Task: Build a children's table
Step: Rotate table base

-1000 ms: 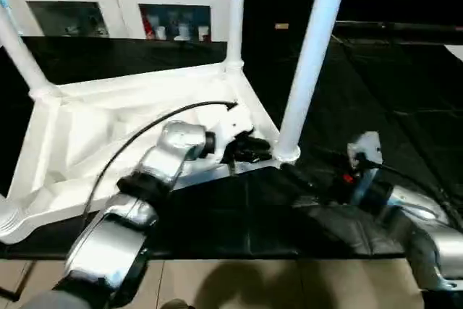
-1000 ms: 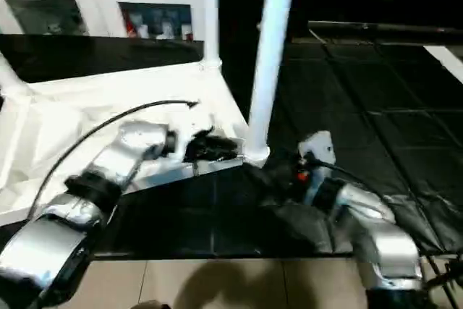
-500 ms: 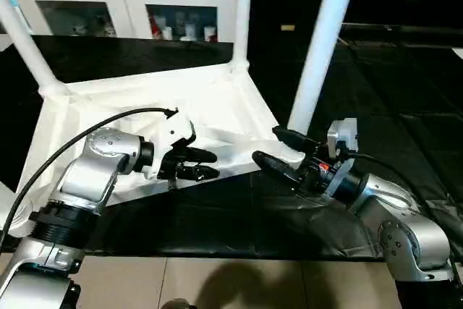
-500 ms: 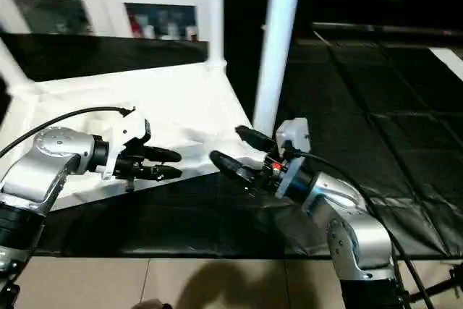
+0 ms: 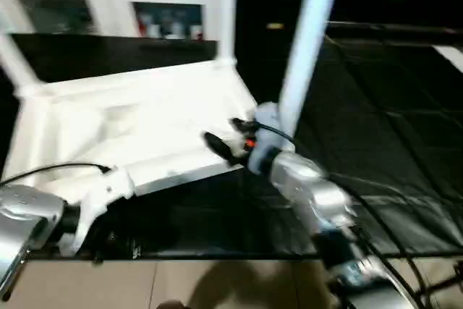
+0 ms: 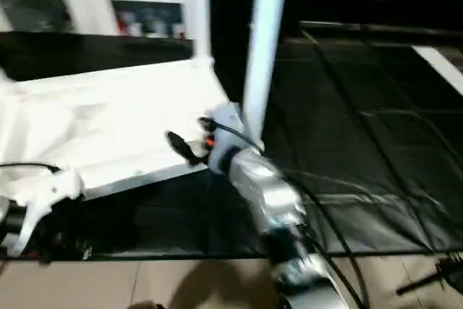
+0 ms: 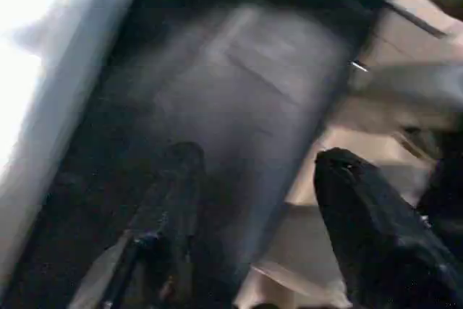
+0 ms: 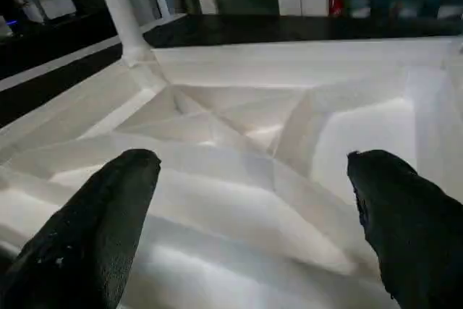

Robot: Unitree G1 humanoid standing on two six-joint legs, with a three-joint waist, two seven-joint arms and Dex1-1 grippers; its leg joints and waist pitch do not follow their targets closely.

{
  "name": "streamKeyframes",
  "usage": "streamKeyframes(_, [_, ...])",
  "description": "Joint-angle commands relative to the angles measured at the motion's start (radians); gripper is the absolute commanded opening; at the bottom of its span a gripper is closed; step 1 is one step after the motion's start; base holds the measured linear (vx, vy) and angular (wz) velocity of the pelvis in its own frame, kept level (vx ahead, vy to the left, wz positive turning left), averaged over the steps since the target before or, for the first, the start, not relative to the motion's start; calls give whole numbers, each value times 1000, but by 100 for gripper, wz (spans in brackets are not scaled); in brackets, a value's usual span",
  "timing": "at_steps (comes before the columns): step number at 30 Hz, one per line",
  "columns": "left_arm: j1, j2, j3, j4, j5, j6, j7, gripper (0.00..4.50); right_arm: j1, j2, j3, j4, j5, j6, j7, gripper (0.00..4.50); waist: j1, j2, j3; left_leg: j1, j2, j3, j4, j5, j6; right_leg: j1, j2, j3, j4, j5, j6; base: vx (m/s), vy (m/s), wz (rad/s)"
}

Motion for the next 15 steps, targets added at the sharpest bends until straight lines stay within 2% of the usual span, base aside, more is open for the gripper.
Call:
streamKeyframes(1, [-2, 7, 8, -16, -1, 14, 40, 311, -15, -8, -24, 31, -17, -27, -3, 450, -7, 25, -58, 18, 18, -6, -70, -225, -45, 41, -63, 50, -64, -109, -164, 0, 0, 0])
streamKeyframes(4, [16, 19, 7, -28, 3, 27, 63, 336, -29, -8, -36, 74, -37, -64, -25, 450, -11, 20, -60, 15, 15, -5, -68, -219, -44, 45, -64, 50, -64, -108, -162, 0, 0, 0])
streamKeyframes(5, [18, 17, 7, -25, 8, 29, 74, 343, -35, -9, -45, 90, -43, -76, -44, 450, -12, 24, -60, 13, 15, -5, -67, -216, -46, 45, -64, 51, -64, -108, -161, 0, 0, 0])
streamKeyframes(6, [19, 11, 2, -30, 26, 54, 109, 352, -61, -16, -71, 159, -59, -123, -112, 450, -17, 24, -61, 15, 15, -5, -65, -216, -54, 43, -63, 51, -64, -113, -165, 0, 0, 0])
streamKeyframes(8, [19, 10, -5, -28, 36, 59, 122, 360, -70, -24, -82, 184, -60, -143, -138, 450, -19, 22, -60, 14, 13, -4, -64, -218, -51, 45, -61, 51, -64, -112, -165, 0, 0, 0])
streamKeyframes(9, [19, 11, -12, -26, 41, 61, 128, 370, -76, -30, -91, 197, -59, -154, -154, 450, -20, 23, -59, 16, 15, -4, -64, -227, -49, 42, -62, 51, -66, -125, -162, 0, 0, 0])
streamKeyframes(10, [18, 8, -24, -18, 42, 60, 142, 380, -81, -38, -111, 208, -53, -162, -173, 450, -20, 24, -61, 17, 14, -4, -62, -228, -48, 42, -61, 51, -65, -125, -162, 0, 0, 0])
streamKeyframes(11, [13, -1, -40, -2, 47, 55, 165, 389, -86, -51, -134, 222, -51, -175, -196, 450, -20, 21, -61, 17, 14, -3, -62, -227, -46, 42, -60, 51, -65, -122, -161, 0, 0, 0])
streamKeyframes(12, [5, -11, -55, 17, 55, 45, 191, 395, -92, -65, -154, 240, -53, -187, -214, 450, -18, 24, -60, 19, 15, -3, -62, -234, -47, 40, -59, 51, -64, -126, -160, 0, 0, 0])
streamKeyframes(13, [2, -16, -60, 25, 60, 40, 202, 401, -94, -72, -161, 247, -56, -191, -220, 450, -15, 25, -62, 22, 15, -3, -61, -241, -48, 38, -58, 50, -64, -123, -158, 0, 0, 0])
streamKeyframes(14, [-9, -29, -68, 46, 74, 21, 228, 422, -98, -85, -174, 264, -58, -203, -234, 450, -11, 27, -63, 20, 14, -3, -60, -233, -48, 40, -57, 50, -62, -107, -157, 0, 0, 0])
streamKeyframes(15, [-17, -38, -73, 60, 84, 8, 246, 422, -102, -93, -182, 276, -60, -212, -244, 450, -11, 26, -63, 19, 14, -3, -60, -233, -48, 40, -56, 49, -63, -106, -156, 0, 0, 0])
